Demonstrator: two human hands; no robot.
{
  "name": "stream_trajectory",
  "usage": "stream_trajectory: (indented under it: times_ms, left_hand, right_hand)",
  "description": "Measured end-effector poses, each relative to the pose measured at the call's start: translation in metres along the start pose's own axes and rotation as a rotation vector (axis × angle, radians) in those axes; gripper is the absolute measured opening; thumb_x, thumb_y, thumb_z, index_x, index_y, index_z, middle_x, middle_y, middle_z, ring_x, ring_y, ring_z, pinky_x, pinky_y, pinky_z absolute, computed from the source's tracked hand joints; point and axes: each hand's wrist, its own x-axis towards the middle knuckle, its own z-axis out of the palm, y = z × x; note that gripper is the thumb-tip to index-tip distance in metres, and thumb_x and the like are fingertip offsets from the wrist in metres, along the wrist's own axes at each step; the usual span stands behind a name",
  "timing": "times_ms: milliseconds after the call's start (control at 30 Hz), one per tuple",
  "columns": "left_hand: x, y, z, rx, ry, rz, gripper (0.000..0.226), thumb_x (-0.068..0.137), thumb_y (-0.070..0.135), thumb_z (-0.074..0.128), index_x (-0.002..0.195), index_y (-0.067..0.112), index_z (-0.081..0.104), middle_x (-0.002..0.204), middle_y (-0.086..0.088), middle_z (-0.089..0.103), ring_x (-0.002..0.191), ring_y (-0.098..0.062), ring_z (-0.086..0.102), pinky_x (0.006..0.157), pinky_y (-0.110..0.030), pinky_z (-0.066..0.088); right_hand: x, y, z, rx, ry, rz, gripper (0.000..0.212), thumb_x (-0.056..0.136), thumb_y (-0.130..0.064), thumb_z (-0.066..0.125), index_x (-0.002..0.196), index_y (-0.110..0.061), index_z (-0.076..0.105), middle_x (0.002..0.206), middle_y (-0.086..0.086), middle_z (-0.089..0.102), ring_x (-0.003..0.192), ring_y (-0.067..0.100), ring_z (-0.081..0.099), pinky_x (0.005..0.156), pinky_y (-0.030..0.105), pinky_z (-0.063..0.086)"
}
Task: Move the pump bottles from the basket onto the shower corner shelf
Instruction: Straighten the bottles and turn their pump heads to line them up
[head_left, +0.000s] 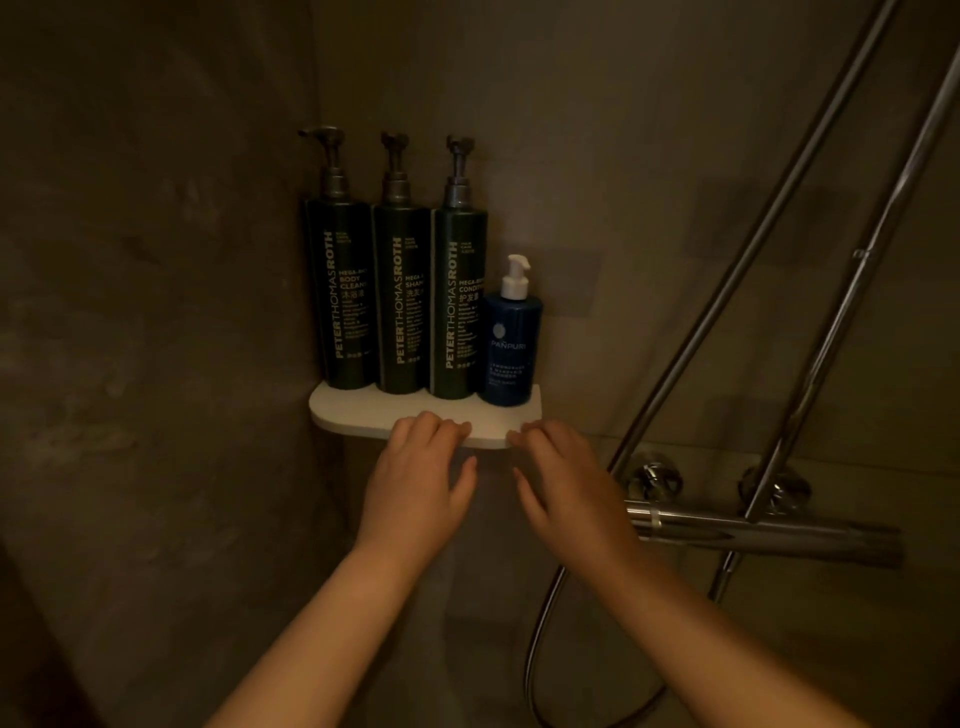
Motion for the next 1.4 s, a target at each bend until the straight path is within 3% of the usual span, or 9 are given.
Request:
stream_trajectory:
  times_ms: [133, 267, 400, 600, 767, 1000, 1233, 1400]
  left_hand:
    - [-0.001, 0.006, -0.002, 0.051, -0.036, -0.022, 0.045, 0.088, 0.032, 0.056, 0.131, 0.021, 0.048, 0.116, 0.004, 0.049, 0.112, -0.01, 0.038, 0.088, -0.02, 0.032]
    - [-0.001, 0.01, -0.007, 0.108, -0.087, -0.026, 0.052, 0.087, 0.033, 0.056, 0.136, 0.022, 0.041, 0.124, 0.004, 0.046, 0.116, -0.011, 0.037, 0.09, -0.022, 0.034]
    - [-0.004, 0.015, -0.012, 0.131, -0.158, -0.038, 0.061, 0.087, 0.031, 0.056, 0.142, 0.021, 0.033, 0.137, 0.001, 0.04, 0.125, -0.014, 0.033, 0.1, -0.026, 0.032]
    - [-0.009, 0.018, -0.016, 0.151, -0.267, -0.053, 0.073, 0.087, 0.028, 0.057, 0.148, 0.022, 0.017, 0.152, -0.002, 0.023, 0.14, -0.017, 0.017, 0.111, -0.029, 0.018]
    - [-0.008, 0.016, -0.017, 0.153, -0.298, -0.031, 0.076, 0.088, 0.028, 0.055, 0.149, 0.022, 0.012, 0.155, -0.002, 0.017, 0.141, -0.018, 0.011, 0.112, -0.029, 0.011]
    - [-0.01, 0.005, -0.006, 0.188, -0.235, 0.044, 0.073, 0.089, 0.023, 0.051, 0.149, 0.019, 0.01, 0.155, -0.005, 0.017, 0.142, -0.02, 0.008, 0.112, -0.029, 0.0]
    - [-0.012, -0.005, 0.002, 0.205, -0.212, 0.094, 0.075, 0.088, 0.025, 0.054, 0.149, 0.018, 0.01, 0.154, -0.005, 0.018, 0.142, -0.021, 0.009, 0.114, -0.034, 0.003]
    - [-0.009, 0.006, -0.009, 0.255, -0.323, 0.065, 0.078, 0.089, 0.025, 0.052, 0.149, 0.014, 0.002, 0.157, -0.007, 0.009, 0.143, -0.023, 0.003, 0.115, -0.037, 0.003]
  right_hand:
    - [0.004, -0.006, -0.008, -0.002, -0.033, 0.0, 0.029, 0.084, -0.016, 0.058, 0.112, -0.019, 0.053, 0.109, 0.001, 0.051, 0.099, 0.016, 0.049, 0.075, 0.022, 0.037]
    - [0.004, -0.012, -0.014, -0.017, -0.09, 0.005, 0.03, 0.081, -0.012, 0.059, 0.11, -0.016, 0.052, 0.113, 0.004, 0.05, 0.101, 0.019, 0.049, 0.077, 0.026, 0.039]
    - [0.001, -0.018, -0.021, -0.025, -0.183, 0.035, 0.039, 0.082, -0.007, 0.056, 0.12, -0.01, 0.048, 0.124, 0.01, 0.045, 0.103, 0.028, 0.051, 0.082, 0.034, 0.042]
    - [0.0, -0.025, -0.024, -0.024, -0.277, 0.132, 0.052, 0.084, -0.005, 0.053, 0.133, -0.012, 0.039, 0.139, 0.008, 0.035, 0.105, 0.032, 0.054, 0.085, 0.036, 0.046]
    - [0.0, -0.024, -0.022, -0.002, -0.3, 0.172, 0.061, 0.086, -0.006, 0.052, 0.142, -0.016, 0.03, 0.148, 0.004, 0.026, 0.114, 0.028, 0.05, 0.09, 0.033, 0.044]
    - [-0.004, -0.028, -0.005, -0.004, -0.189, 0.212, 0.059, 0.085, -0.011, 0.055, 0.139, -0.016, 0.033, 0.147, 0.004, 0.03, 0.112, 0.026, 0.054, 0.087, 0.029, 0.044]
    - [-0.004, -0.036, -0.002, -0.084, -0.195, 0.275, 0.062, 0.086, -0.013, 0.056, 0.142, -0.016, 0.03, 0.149, 0.003, 0.027, 0.109, 0.027, 0.056, 0.084, 0.035, 0.05]
    - [0.0, -0.041, -0.011, -0.152, -0.295, 0.291, 0.066, 0.087, -0.014, 0.055, 0.145, -0.016, 0.023, 0.155, 0.003, 0.018, 0.119, 0.028, 0.051, 0.089, 0.033, 0.046]
